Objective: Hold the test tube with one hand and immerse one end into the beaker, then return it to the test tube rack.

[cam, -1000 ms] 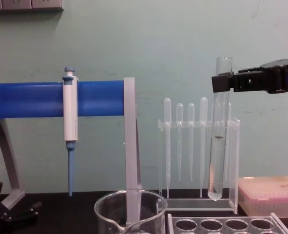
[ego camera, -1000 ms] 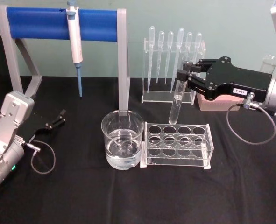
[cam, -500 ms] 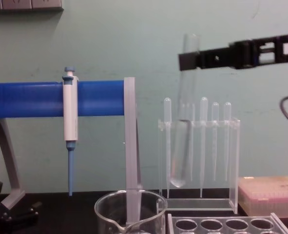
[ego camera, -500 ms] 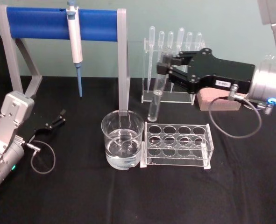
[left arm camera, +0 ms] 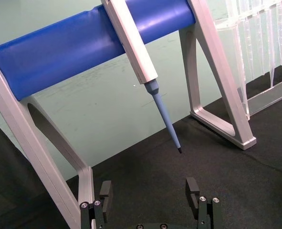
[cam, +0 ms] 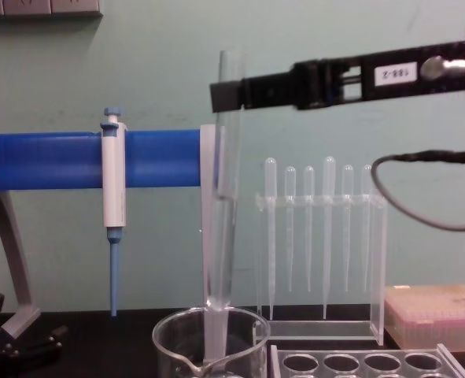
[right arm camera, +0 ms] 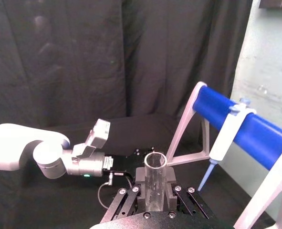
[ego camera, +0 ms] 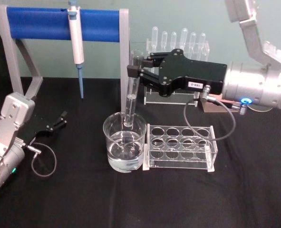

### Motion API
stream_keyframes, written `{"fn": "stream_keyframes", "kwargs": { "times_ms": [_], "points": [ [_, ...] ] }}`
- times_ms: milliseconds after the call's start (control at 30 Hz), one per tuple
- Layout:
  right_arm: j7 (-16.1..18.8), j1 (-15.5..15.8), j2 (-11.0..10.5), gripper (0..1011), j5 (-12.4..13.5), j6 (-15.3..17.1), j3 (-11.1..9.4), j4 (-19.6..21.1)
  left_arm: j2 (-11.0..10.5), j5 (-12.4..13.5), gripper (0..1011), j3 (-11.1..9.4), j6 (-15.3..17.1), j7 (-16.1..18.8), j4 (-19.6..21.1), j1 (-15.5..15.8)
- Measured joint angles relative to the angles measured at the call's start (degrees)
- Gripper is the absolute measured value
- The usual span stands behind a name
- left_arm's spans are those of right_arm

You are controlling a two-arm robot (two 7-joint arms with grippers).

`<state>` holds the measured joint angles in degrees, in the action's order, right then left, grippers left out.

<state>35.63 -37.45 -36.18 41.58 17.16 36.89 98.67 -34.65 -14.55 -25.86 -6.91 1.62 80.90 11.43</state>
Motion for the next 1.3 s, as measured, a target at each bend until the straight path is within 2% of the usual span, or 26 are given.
{"fn": "stream_keyframes", "kwargs": {
  "times_ms": [200,433,733,1300],
  "points": [
    [-0.03,-0.34,0.90,242,-0.83,-0.62,1.45,-1.71,0.00,0.00,1000,0.00,0.00,0.00,0.00,0.00],
    [0.14,-0.05,1.84,242,-2.42,-2.81,2.54,-4.33,0.00,0.00,1000,0.00,0.00,0.00,0.00,0.00],
    [0.28,1.59,3.10,242,-5.14,-6.00,3.10,-6.28,0.00,0.00,1000,0.00,0.00,0.00,0.00,0.00],
    [-0.12,5.18,5.41,242,-9.00,-9.12,2.87,-10.04,0.00,0.00,1000,0.00,0.00,0.00,0.00,0.00]
  ]
}}
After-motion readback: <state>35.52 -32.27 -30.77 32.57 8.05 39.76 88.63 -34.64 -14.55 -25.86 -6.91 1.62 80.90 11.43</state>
